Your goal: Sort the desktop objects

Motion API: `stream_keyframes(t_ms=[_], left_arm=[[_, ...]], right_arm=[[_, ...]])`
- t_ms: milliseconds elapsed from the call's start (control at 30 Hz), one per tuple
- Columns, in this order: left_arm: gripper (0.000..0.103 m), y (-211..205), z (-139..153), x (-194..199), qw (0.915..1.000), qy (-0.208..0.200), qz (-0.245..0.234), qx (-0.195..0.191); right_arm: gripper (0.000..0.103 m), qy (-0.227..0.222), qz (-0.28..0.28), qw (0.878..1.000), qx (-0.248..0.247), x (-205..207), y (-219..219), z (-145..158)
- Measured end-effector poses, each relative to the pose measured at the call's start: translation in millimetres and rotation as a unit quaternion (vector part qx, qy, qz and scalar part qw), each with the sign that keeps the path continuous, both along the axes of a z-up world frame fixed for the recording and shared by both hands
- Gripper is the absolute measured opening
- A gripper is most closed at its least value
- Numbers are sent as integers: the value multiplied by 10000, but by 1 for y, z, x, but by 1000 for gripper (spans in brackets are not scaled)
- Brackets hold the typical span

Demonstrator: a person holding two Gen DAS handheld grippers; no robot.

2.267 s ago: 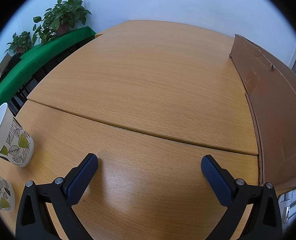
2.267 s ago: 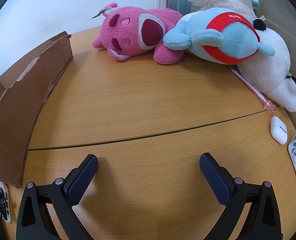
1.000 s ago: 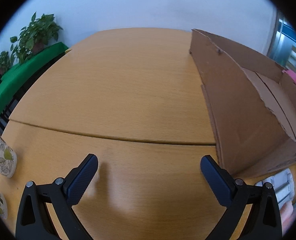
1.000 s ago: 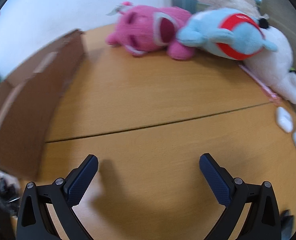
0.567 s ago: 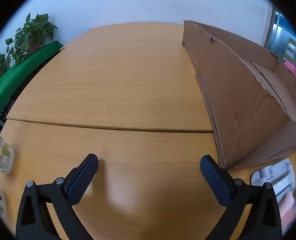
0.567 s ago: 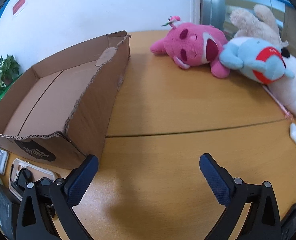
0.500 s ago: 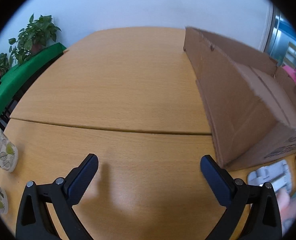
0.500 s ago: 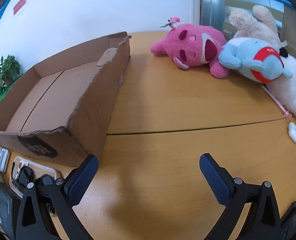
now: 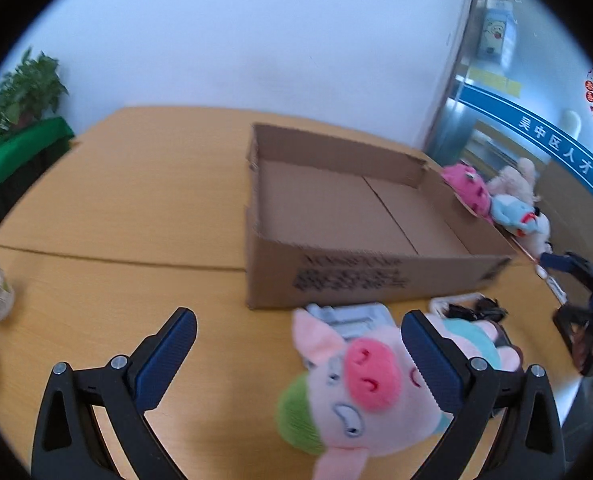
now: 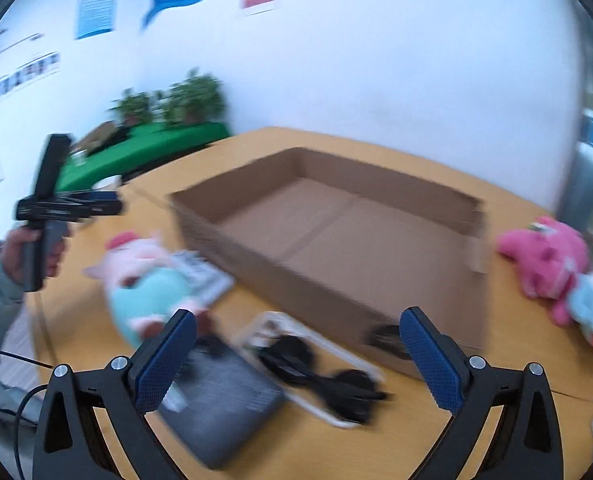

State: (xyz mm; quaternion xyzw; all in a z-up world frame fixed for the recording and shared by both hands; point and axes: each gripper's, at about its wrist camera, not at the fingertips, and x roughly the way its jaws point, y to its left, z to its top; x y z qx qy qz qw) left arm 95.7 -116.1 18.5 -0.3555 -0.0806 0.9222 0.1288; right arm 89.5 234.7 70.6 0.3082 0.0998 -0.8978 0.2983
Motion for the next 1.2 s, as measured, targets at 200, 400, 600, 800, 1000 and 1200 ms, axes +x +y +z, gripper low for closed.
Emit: stream_keyframes(t_ms=[200, 400, 600, 800, 1000, 1200], left_arm=[[102, 15, -31, -6, 9961, -449, -480, 592], [98, 14, -38, -4, 9901, -632, -837, 936], [93, 4, -38, 9, 9848, -767, -1082, 1121], [93, 8, -42, 4, 9821, -863, -1148, 1219], [80, 13, -39, 7, 9806, -824, -1293, 1222], [75, 20, -11, 6, 9833, -491, -1310, 1164]], right_arm=[[103, -927, 886, 9914, -271, -9, -75, -45], [103, -1529, 1015, 9823, -369, -10, -111, -73], [103, -1359, 1410, 9806, -104, 13, -128, -72], [97, -1498, 1369, 9791, 126, 14, -127, -81], [88, -1463, 1344, 9799, 148, 16, -129, -83], [86, -1122, 1302, 9850, 146, 17, -123, -66]])
